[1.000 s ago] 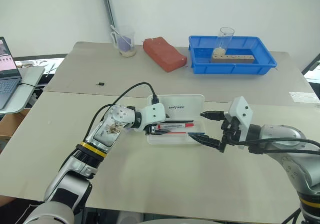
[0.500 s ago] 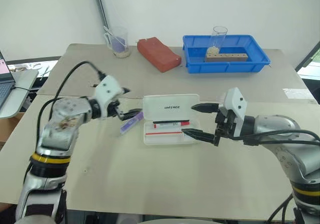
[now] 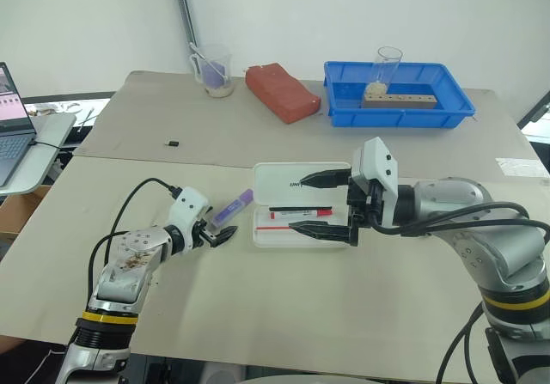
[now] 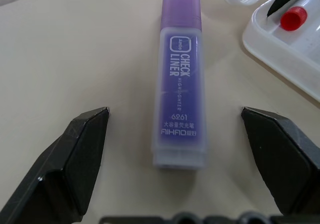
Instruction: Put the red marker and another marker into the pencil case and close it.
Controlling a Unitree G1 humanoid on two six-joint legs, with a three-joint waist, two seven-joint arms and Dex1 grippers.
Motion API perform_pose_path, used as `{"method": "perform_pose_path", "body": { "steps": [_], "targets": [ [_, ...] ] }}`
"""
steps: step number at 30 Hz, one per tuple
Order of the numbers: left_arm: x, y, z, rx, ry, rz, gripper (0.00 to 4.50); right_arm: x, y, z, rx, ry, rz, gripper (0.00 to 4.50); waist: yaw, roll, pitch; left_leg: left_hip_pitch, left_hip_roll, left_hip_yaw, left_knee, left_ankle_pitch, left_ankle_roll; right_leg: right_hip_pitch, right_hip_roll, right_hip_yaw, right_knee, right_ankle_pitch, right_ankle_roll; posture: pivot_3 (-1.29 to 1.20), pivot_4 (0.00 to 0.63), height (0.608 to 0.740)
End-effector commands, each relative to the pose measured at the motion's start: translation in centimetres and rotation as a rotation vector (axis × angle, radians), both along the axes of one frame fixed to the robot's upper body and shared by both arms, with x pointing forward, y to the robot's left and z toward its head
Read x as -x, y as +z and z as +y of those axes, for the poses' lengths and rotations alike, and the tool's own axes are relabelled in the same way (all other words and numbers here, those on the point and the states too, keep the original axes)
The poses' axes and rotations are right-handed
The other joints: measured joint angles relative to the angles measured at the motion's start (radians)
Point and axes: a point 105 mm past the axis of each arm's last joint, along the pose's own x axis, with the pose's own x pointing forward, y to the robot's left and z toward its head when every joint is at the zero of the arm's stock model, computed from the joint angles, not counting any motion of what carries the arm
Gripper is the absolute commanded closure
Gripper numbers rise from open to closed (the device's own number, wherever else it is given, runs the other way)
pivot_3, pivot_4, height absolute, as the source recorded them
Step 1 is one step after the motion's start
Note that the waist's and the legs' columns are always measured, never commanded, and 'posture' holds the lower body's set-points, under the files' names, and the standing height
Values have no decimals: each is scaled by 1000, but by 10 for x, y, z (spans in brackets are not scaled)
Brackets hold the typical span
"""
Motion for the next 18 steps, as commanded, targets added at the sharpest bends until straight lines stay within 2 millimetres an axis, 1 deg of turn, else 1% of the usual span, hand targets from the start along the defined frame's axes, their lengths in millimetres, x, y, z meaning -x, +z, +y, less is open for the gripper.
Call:
{"method": "perform_pose_path", "body": {
  "steps": [1, 2, 3, 4, 5, 8, 9, 11, 14, 16, 18],
  "targets": [
    [-2, 5, 3, -23, -9, -19, 1770, 0, 8, -1, -8, 4, -43, 0, -2, 0, 0, 0, 0, 0, 0, 0, 0, 0, 0, 0, 0, 0, 0, 0, 150, 740],
    [-2, 5, 4, -23, -12, -17, 2316, -1, 8, -1, -8, 0, -43, 0, -3, 0, 0, 0, 0, 0, 0, 0, 0, 0, 0, 0, 0, 0, 0, 0, 150, 740],
    [-1, 4, 4, -22, -15, -16, 2732, -1, 8, -1, -11, -4, -42, 0, -3, 0, 0, 0, 0, 0, 0, 0, 0, 0, 0, 0, 0, 0, 0, 0, 150, 740],
    [0, 5, 3, -19, -18, -17, 3244, -1, 8, -1, -13, -6, -41, 0, -3, 0, 0, 0, 0, 0, 0, 0, 0, 0, 0, 0, 0, 0, 0, 0, 150, 740],
    [0, 7, 3, -16, -21, -22, 3591, 0, 7, -1, -14, -7, -40, 0, -3, 0, 0, 0, 0, 0, 0, 0, 0, 0, 0, 0, 0, 0, 0, 0, 150, 740],
    [-1, 15, 2, -15, -29, -51, 3574, 0, 7, -2, -16, -10, -39, 0, -3, 0, 0, 0, 0, 0, 0, 0, 0, 0, 0, 0, 0, 0, 0, 0, 150, 740],
    [-2, 22, 5, -22, -25, -74, 3574, 0, 7, -2, -14, -14, -39, 0, -3, 0, 0, 0, 0, 0, 0, 0, 0, 0, 0, 0, 0, 0, 0, 0, 150, 740],
    [-3, 38, 16, -31, -2, -107, 3574, 0, 5, -7, -6, -32, -36, 0, -4, 0, 0, 0, 0, 0, 0, 0, 0, 0, 0, 0, 0, 0, 0, 0, 150, 740],
    [8, 69, 35, -88, -30, -146, 3574, 0, -5, -23, 33, -86, -19, 0, -4, -2, 1, 0, 0, 0, -1, 0, 0, 0, 0, 0, -1, 0, 0, 0, 150, 740],
    [16, 90, 40, -109, -76, -164, 3574, 2, -11, -32, 51, -116, -4, 0, -5, -2, 1, 0, 0, 1, -2, 0, 0, 0, -1, 0, -1, -1, -1, 0, 150, 740],
    [27, 109, 36, -121, -169, -167, 3574, 2, -15, -40, 68, -144, 4, 0, -5, -2, 1, 1, 0, 2, -2, 0, 0, 0, -2, 0, -1, -1, -1, 0, 150, 740]
  ]
}}
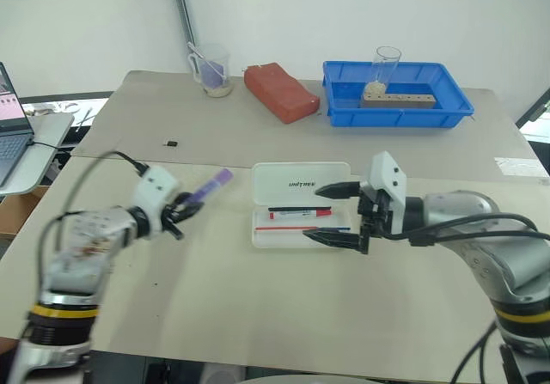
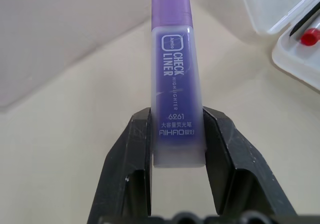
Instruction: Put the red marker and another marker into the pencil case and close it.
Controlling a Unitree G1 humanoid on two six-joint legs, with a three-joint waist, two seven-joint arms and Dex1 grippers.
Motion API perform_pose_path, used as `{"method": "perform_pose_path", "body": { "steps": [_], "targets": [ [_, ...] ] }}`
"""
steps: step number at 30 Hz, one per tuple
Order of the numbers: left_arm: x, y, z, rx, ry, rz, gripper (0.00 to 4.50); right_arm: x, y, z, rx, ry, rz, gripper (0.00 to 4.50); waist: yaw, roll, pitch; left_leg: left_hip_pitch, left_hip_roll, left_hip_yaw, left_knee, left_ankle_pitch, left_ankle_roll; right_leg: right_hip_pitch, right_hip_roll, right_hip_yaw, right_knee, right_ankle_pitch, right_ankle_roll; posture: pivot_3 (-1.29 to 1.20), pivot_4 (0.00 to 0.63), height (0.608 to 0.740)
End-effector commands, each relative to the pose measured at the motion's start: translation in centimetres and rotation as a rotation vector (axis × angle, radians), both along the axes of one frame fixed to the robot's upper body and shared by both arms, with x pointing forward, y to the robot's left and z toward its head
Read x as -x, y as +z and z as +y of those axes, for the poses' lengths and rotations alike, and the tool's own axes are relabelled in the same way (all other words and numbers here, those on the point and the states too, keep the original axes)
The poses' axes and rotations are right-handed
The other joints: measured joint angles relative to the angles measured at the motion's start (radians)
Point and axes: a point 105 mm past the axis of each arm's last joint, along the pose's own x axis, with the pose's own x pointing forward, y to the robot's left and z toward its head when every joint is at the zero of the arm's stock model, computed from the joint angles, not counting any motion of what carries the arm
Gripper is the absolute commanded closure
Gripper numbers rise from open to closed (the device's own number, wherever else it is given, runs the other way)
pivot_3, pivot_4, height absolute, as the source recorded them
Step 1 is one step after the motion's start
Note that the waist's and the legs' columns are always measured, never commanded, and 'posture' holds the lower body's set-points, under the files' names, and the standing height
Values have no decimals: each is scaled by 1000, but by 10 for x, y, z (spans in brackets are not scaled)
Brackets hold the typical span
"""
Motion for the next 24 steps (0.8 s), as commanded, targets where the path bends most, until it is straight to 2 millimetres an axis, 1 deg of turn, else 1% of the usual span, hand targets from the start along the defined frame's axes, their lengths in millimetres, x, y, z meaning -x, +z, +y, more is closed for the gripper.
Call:
{"method": "perform_pose_path", "body": {
  "steps": [1, 3, 4, 7, 8, 9, 10, 12, 15, 18, 24],
  "targets": [
    [18, 42, -19, 3, -190, -39, 3574, 2, 11, -10, 11, -24, -72, 0, 1, 0, 0, 0, 0, 0, 0, 0, 0, 0, 0, 0, 0, 0, 0, 0, 150, 740],
    [26, 56, -39, 3, -325, -42, 3574, 1, 9, -19, 16, -60, -62, 0, 4, 0, 0, 3, 0, 0, 0, 0, 0, -1, 0, -1, -1, -1, -1, 0, 150, 740],
    [28, 59, -51, -4, -389, -43, 3574, 1, 9, -22, 21, -73, -60, 0, 5, 0, 0, 4, 0, 0, 0, 0, 0, 0, -1, -1, -1, -1, -2, 0, 150, 740],
    [30, 59, -75, -13, -512, -41, 3574, 2, 7, -25, 29, -82, -56, 0, 4, 0, 0, 5, 0, 1, -1, 0, 0, 0, -1, -1, -1, -1, -2, 0, 150, 740],
    [29, 57, -85, -6, -548, -44, 3574, 2, 7, -25, 33, -82, -57, 0, 4, 0, 0, 4, 0, 2, -1, 0, 0, 1, 0, 1, -1, -1, -2, 0, 150, 740],
    [24, 51, -99, -14, -590, -50, 3574, 3, 6, -25, 39, -83, -56, 0, 3, 0, 0, 4, 0, 2, -1, 0, 0, 3, 0, 1, 0, -2, -2, 0, 150, 740],
    [21, 42, -112, -30, -642, -47, 3574, 4, 5, -25, 44, -85, -58, 0, 7, 0, 0, 4, 0, 2, -1, 0, 0, 3, 0, 1, 0, -2, -2, 0, 150, 740],
    [17, 25, -128, -66, -705, -31, 3574, 5, 4, -27, 47, -95, -58, 0, 7, 0, 0, 3, -1, 0, -1, 0, 0, 3, 2, 1, 0, -2, -2, 0, 150, 740],
    [20, 3, -137, -104, -774, 9, 3574, 6, 3, -28, 48, -105, -58, 0, -5, 0, 0, 3, -1, 0, -1, 0, 0, 2, 3, 3, 0, -2, -2, 0, 150, 740],
    [19, -14, -140, -142, -802, 43, 3574, 8, 1, -28, 45, -116, -55, 0, -9, 0, 0, 3, 0, -1, -1, 0, 0, 1, 4, 4, 0, -2, -2, 0, 150, 740],
    [8, -31, -139, -191, -783, 39, 3574, 10, -3, -28, 38, -128, -52, 0, -6, 0, 0, 3, 0, -1, -1, 0, 0, 2, 4, 4, 0, -2, -1, 0, 150, 740]
  ]
}}
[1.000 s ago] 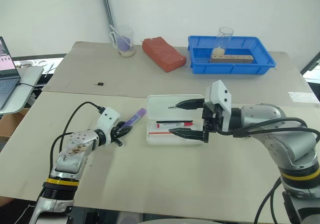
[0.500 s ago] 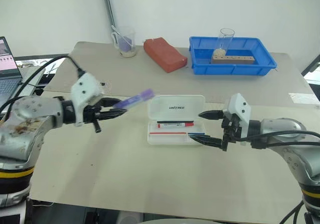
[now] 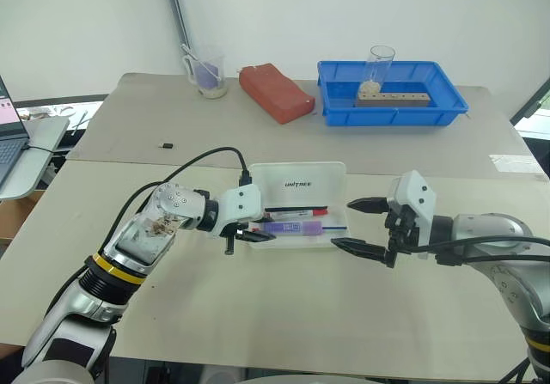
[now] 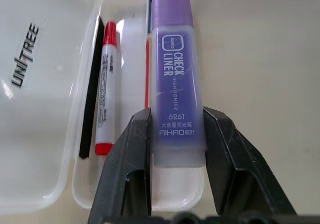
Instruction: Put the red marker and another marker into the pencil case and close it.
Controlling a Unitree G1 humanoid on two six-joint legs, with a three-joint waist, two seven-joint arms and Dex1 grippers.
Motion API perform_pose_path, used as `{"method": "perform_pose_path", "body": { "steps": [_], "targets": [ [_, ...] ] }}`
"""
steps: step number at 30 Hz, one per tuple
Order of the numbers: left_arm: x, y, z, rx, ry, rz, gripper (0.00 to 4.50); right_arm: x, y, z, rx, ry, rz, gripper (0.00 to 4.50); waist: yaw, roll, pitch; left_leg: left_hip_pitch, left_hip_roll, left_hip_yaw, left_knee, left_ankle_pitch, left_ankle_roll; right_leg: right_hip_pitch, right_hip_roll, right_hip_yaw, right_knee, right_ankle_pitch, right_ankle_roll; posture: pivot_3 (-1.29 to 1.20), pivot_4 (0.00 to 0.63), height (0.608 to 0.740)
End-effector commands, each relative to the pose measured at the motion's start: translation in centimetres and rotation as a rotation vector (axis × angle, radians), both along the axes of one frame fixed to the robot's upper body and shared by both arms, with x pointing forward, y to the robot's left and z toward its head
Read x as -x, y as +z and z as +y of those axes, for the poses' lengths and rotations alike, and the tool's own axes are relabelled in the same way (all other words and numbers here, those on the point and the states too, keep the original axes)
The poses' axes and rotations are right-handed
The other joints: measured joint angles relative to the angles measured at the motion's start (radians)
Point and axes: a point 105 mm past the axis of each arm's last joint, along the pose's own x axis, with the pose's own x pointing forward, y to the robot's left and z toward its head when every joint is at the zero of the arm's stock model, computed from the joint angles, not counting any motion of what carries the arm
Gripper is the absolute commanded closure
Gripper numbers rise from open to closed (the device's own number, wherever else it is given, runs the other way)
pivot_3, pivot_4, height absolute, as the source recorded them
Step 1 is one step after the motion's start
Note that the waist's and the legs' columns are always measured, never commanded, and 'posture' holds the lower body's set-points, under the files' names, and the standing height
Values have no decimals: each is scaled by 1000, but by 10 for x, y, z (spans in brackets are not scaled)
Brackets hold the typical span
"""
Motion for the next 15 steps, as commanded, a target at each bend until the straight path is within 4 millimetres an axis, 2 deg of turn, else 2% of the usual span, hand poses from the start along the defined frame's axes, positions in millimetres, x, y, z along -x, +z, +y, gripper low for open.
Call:
{"method": "perform_pose_path", "body": {
  "steps": [1, 11, 13, 15],
  "targets": [
    [-5, 3, -2, -5, -13, -50, 3574, 1, 12, 2, -8, 2, -76, 0, 2, 0, 0, 0, 0, 0, 0, 0, 0, 0, 0, 0, 0, 0, 0, 0, 150, 740],
    [-4, -2, -1, 9, -1, -45, 3574, 0, 11, 2, -6, 10, -75, 0, 2, 0, 0, 0, 0, 0, 0, 0, 0, 0, 0, 0, 0, 0, 0, 0, 150, 740],
    [-2, -2, -2, 12, -6, -44, 2521, 0, 10, 2, -5, 12, -74, 0, 2, 0, 0, 0, 0, 0, 0, 0, 0, 0, 0, 0, 0, 0, 0, 0, 150, 740],
    [0, -1, -3, 16, -12, -41, 1695, -1, 10, 1, -5, 10, -75, 0, 2, 0, 0, 0, 0, 0, 0, 0, 0, 0, 0, 0, 0, 0, 0, 0, 150, 740]
  ]
}}
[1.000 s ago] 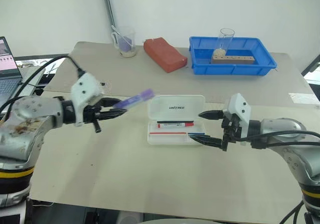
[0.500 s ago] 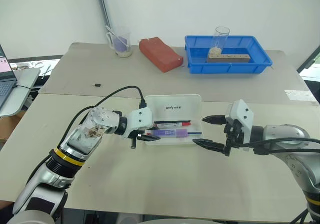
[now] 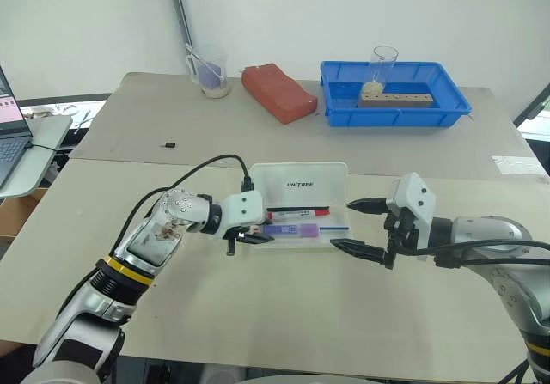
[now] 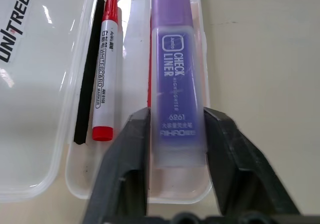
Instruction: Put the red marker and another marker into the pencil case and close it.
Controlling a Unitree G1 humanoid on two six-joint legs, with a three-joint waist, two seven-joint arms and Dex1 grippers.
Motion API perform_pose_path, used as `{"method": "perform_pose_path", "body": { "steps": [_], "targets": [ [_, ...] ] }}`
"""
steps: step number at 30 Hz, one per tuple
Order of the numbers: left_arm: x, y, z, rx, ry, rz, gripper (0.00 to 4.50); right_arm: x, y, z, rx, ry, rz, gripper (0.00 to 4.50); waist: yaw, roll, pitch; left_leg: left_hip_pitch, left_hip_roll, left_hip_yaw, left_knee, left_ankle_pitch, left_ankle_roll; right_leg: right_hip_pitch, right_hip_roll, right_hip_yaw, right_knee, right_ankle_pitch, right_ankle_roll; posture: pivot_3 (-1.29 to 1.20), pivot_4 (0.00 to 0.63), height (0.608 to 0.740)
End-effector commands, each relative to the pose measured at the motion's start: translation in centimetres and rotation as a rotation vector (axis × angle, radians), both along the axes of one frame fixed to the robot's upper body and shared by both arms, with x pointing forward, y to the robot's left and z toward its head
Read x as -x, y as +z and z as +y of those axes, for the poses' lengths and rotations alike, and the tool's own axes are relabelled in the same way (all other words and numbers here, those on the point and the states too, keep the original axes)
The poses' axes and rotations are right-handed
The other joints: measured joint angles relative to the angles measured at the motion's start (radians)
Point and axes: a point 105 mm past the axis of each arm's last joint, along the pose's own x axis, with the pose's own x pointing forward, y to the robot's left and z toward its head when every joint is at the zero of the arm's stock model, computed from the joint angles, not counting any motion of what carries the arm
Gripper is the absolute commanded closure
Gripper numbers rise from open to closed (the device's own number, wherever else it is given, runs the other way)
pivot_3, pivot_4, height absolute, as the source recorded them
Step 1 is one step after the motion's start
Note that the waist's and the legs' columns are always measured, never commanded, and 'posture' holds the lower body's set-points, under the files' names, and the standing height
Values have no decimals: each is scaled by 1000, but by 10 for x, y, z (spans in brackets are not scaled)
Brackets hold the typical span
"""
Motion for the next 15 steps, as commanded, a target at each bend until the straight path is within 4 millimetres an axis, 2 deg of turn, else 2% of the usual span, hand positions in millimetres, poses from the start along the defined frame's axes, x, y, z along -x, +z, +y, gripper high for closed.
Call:
{"method": "perform_pose_path", "body": {
  "steps": [1, 3, 4, 9, 13, 15],
  "targets": [
    [2, 14, -3, 29, -21, -49, 1243, -2, 11, -1, -2, 12, -59, 0, 0, 0, 0, 0, 0, 0, 0, 0, 0, 0, 0, 0, 0, 0, 0, 0, 150, 740],
    [1, 19, -2, 37, -17, -60, 269, -4, 11, -4, -1, 1, -60, 0, 1, 0, 0, 0, 0, 0, 0, 0, 0, 0, 0, 0, 0, 0, 0, 0, 150, 740],
    [0, 23, -1, 42, -15, -66, 59, -5, 10, -6, 1, -8, -58, 0, 2, 0, 0, 0, 0, 0, 0, 0, 0, 0, 0, 0, 0, 0, 0, 0, 150, 740],
    [3, 58, 4, 84, -44, -107, 59, -14, 5, -32, 37, -103, -53, 0, 2, 0, 0, 0, 0, 0, 0, 0, 0, 0, 0, 0, 0, 0, 0, 0, 150, 740],
    [4, 97, -3, 155, -93, -181, 59, -32, -1, -77, 103, -274, -63, 0, 8, 0, 0, 0, 0, 0, 1, 0, 0, 1, 0, 0, 0, 0, 0, 0, 150, 740],
    [8, 115, -11, 205, -141, -212, 59, -36, -13, -103, 162, -323, -38, 0, 13, 0, 0, 0, 0, 0, 2, 0, 0, 2, 0, -1, 0, 0, 0, 0, 150, 740]
  ]
}}
